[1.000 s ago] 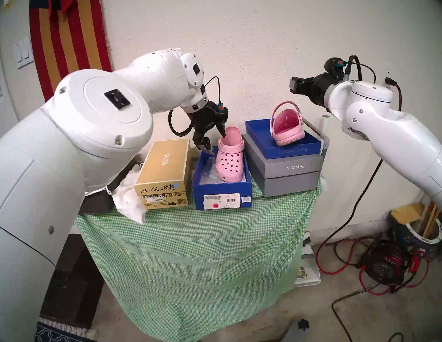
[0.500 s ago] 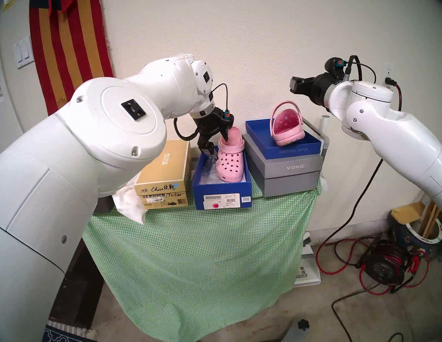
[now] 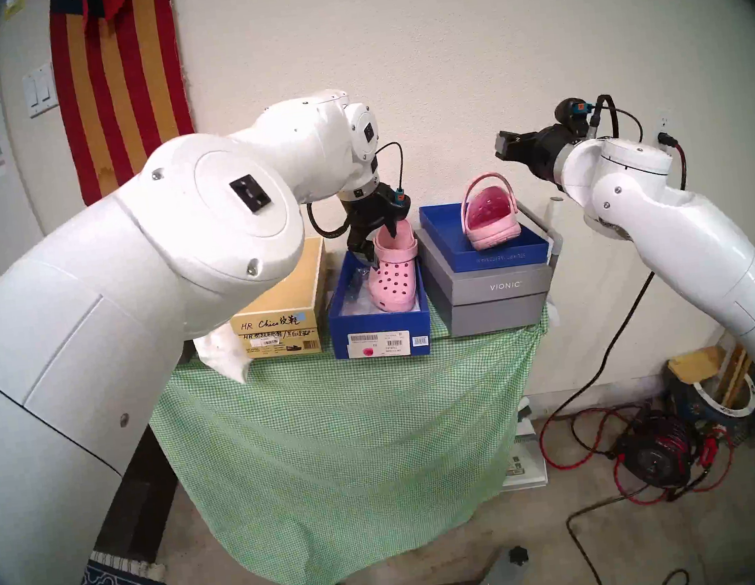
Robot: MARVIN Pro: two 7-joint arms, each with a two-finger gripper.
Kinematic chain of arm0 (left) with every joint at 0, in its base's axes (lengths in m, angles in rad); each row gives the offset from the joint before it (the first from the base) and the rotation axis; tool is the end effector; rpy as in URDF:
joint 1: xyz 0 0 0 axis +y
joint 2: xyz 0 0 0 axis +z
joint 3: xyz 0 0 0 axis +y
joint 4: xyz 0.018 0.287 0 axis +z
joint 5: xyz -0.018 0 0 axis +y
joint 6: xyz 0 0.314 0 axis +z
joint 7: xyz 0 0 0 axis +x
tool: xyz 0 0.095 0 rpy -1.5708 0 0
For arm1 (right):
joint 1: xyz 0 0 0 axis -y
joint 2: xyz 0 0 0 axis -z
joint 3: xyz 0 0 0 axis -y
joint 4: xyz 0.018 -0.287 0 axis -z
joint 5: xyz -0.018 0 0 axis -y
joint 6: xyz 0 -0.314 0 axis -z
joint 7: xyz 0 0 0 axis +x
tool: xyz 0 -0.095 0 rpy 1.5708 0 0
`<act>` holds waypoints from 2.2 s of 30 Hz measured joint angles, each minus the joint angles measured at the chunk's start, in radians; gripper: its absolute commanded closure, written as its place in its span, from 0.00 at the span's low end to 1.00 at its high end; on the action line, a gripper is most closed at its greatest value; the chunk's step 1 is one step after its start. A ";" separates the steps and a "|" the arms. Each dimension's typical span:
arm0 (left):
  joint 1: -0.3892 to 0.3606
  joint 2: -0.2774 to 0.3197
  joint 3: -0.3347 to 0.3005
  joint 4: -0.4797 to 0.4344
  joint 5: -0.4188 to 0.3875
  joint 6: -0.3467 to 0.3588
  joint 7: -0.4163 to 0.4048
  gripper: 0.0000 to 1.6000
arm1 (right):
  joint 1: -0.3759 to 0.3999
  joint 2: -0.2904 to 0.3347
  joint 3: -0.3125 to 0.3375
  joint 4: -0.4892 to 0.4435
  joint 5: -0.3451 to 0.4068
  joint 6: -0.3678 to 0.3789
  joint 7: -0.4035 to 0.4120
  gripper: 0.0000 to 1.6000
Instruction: Take shoe out of the box
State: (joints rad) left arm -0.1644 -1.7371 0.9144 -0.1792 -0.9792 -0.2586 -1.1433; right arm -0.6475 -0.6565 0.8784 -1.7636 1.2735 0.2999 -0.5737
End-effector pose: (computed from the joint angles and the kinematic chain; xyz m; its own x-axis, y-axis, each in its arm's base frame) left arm 0.6193 -0.1557 -0.0337 -0.5077 -0.8612 0.0228 -0.7805 0.4486 -0.4355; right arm 0.4998 -0.0605 0.0168 -0.0487 -0.0746 0.9960 0.0533 -0.9960 -0.0720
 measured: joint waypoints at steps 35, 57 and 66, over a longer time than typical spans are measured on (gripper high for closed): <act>0.066 -0.040 0.057 0.037 0.081 0.033 0.060 1.00 | 0.000 0.003 0.000 -0.003 0.003 -0.001 -0.001 0.00; -0.042 -0.013 0.114 0.050 0.152 -0.049 -0.122 1.00 | 0.001 0.003 -0.005 -0.003 -0.013 -0.001 0.011 0.00; -0.105 -0.001 0.094 0.051 0.142 -0.101 -0.238 1.00 | 0.003 0.002 -0.009 0.001 -0.025 -0.001 0.025 0.00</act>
State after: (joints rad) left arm -0.2693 -1.7381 1.0085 -0.1286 -0.8375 -0.3599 -1.3817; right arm -0.6449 -0.6542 0.8689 -1.7628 1.2482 0.2987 -0.5487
